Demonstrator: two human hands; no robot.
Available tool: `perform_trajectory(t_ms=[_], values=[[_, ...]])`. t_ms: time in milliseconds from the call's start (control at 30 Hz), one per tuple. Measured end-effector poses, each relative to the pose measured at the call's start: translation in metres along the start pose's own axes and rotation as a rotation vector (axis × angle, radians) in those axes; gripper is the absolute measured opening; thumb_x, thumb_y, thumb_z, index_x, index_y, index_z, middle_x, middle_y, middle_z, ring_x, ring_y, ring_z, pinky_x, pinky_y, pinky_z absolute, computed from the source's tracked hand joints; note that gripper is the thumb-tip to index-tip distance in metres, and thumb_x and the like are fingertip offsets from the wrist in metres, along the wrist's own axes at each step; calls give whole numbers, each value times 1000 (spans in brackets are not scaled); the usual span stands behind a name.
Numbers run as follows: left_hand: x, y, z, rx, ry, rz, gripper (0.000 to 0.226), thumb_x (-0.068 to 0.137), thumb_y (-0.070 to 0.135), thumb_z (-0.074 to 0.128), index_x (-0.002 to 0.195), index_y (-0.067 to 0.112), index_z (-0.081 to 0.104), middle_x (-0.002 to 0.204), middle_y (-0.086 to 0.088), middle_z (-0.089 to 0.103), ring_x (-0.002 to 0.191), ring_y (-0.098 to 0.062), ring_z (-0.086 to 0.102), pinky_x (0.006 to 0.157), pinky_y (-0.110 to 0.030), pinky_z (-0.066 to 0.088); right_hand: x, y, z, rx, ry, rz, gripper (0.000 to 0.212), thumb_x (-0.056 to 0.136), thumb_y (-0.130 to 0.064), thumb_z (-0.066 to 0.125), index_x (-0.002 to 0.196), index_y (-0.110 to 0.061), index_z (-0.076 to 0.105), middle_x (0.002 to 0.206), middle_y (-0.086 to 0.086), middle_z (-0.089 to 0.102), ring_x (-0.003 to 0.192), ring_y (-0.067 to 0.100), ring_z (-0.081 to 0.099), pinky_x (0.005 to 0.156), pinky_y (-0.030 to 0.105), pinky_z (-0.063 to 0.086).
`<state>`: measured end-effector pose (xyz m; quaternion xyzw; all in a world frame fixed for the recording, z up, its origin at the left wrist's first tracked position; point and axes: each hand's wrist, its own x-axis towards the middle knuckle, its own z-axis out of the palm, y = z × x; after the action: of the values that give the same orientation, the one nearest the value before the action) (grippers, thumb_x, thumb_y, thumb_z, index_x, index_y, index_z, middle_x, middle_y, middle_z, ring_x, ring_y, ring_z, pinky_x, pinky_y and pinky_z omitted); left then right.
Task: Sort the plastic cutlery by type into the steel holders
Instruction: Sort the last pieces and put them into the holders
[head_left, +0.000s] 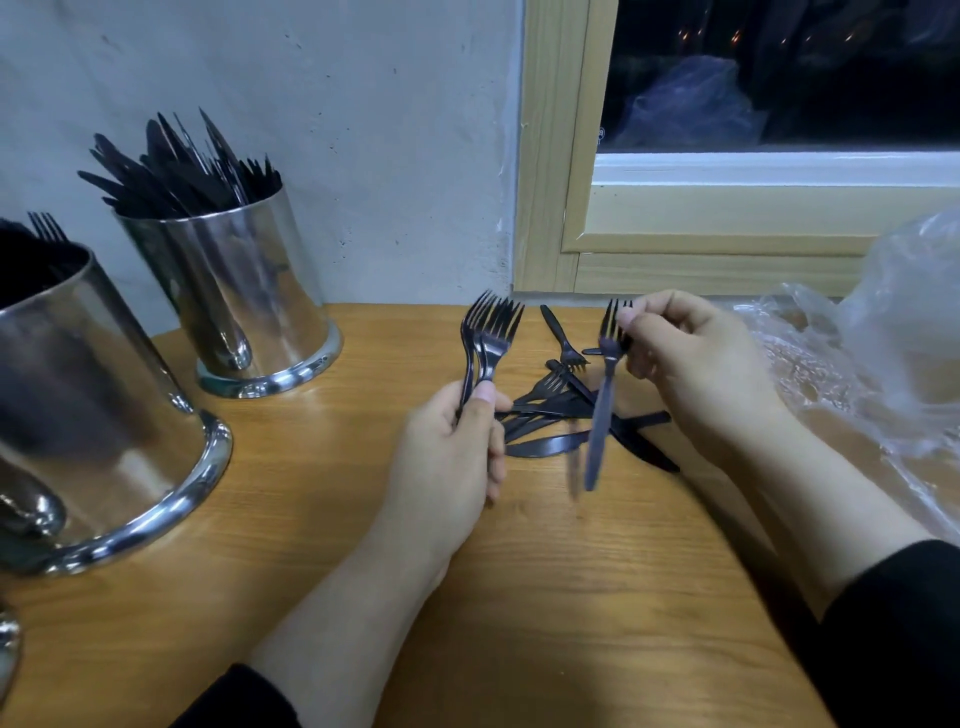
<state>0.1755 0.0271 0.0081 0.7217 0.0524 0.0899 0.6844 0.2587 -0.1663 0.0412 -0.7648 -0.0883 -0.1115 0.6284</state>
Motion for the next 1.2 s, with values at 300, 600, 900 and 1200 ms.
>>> perform_trajectory(t_ms=[300,600,900,1200], values=[[3,-1,2,-52,-84,-16,29,109,31,46,105,15,70,61,3,51,44,-9,37,43,-24,31,-7,-7,48,-68,-34,-138,14,94,-21,68,81,-18,64,61,-6,66,63,10,61,64,25,46],[9,-4,-5,-132,35,-29,29,105,38,53,94,15,65,60,6,40,48,-12,29,45,-28,25,7,31,43,-884,-86,-82,39,87,-53,69,108,-22,71,96,0,58,97,26,60,87,41,50],[12,-4,-10,-67,163,55,25,105,40,50,92,42,72,61,12,46,53,-12,39,56,-38,34,8,24,38,-598,-42,-30,8,90,-26,68,83,-21,66,89,-6,62,81,12,56,63,18,36],[12,-2,-18,274,367,286,26,107,35,42,100,32,67,74,4,61,55,-6,51,48,-14,36,-3,6,31,-100,55,-254,18,90,-10,69,79,-23,64,68,-16,61,65,1,53,64,16,42]])
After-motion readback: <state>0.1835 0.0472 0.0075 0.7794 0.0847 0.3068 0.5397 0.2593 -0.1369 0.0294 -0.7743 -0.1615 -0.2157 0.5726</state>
